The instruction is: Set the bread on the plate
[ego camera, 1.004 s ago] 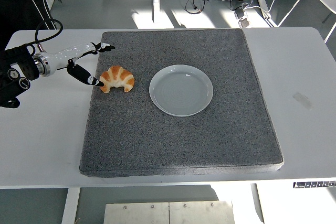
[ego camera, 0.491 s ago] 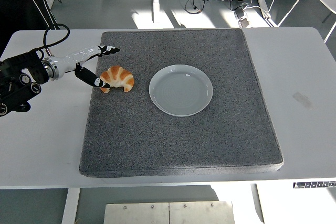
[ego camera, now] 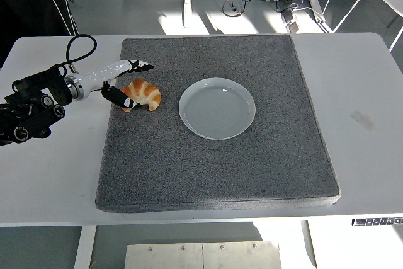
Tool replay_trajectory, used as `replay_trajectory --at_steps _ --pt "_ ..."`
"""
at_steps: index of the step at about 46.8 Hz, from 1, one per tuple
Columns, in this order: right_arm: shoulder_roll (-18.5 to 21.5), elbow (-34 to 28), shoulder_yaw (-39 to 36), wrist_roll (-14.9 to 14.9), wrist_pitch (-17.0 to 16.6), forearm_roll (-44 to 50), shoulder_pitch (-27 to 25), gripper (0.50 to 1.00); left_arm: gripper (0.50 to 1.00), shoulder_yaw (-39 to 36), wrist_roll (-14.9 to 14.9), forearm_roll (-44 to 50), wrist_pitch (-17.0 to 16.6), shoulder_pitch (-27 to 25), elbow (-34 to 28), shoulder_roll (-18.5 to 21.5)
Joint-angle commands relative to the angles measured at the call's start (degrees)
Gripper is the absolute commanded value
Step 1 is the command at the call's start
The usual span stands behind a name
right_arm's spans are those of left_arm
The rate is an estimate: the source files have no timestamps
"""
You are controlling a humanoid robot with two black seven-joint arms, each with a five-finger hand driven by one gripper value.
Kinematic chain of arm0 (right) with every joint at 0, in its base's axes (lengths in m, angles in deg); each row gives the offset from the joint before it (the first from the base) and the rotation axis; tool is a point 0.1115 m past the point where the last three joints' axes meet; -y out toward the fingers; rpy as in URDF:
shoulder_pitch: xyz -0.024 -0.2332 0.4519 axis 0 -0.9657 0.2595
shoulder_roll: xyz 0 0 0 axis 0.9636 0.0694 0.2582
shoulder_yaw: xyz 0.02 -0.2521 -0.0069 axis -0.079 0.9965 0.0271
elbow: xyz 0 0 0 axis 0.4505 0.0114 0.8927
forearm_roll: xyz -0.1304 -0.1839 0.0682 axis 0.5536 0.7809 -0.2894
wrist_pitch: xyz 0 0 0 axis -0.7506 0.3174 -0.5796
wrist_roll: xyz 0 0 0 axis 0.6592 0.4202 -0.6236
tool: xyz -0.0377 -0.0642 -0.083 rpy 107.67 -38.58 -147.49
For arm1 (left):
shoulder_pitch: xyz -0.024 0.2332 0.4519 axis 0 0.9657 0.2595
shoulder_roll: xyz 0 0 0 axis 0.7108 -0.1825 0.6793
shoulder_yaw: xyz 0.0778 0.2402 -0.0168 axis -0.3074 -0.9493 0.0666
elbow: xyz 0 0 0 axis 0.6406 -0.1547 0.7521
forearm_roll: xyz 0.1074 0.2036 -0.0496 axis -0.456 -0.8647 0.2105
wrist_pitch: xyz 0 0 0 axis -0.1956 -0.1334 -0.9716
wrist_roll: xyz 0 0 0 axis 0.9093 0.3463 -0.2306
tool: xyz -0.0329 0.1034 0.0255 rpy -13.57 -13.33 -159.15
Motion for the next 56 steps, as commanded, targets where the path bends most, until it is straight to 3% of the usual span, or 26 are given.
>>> replay_trajectory --at_steps 1,3,7,11,15,25,48,56 --pt "0.0 0.0 0.0 0.0 0.0 0.1 0.0 1.000 0.774 -0.1 0.0 -0.3 0.0 0.1 0.1 0.0" --pt "0.0 0.0 0.0 -0.1 0.0 0.0 0.0 1.000 0.716 -0.1 0.0 -0.3 0.0 0.2 0.2 -0.1" --pt "0.0 0.0 0.0 -0.1 0.0 0.0 -0.1 1.000 0.695 -1.1 0.0 -0.2 -0.1 0.3 1.0 -0.2" --pt "0.0 0.0 0.0 0.0 0.0 0.0 0.0 1.000 0.619 -2.5 0.1 0.0 -1.1 0.1 1.8 -0.7" --pt "0.0 0.0 0.0 -0.1 0.0 0.0 -0.1 1.000 0.500 -2.6 0.6 0.0 -1.6 -0.3 1.8 -0.7" --pt "0.0 0.0 0.0 0.0 0.0 0.0 0.0 1.000 0.500 -2.5 1.4 0.1 -1.5 -2.5 1.7 -0.8" --pt "0.0 0.0 0.0 0.0 0.0 0.0 0.0 1.000 0.500 -2.6 1.2 1.7 2.4 -16.4 1.8 2.2" --pt "0.0 0.0 0.0 0.0 0.0 0.0 -0.1 1.000 0.500 -2.6 1.1 1.8 2.8 -17.8 1.8 1.4"
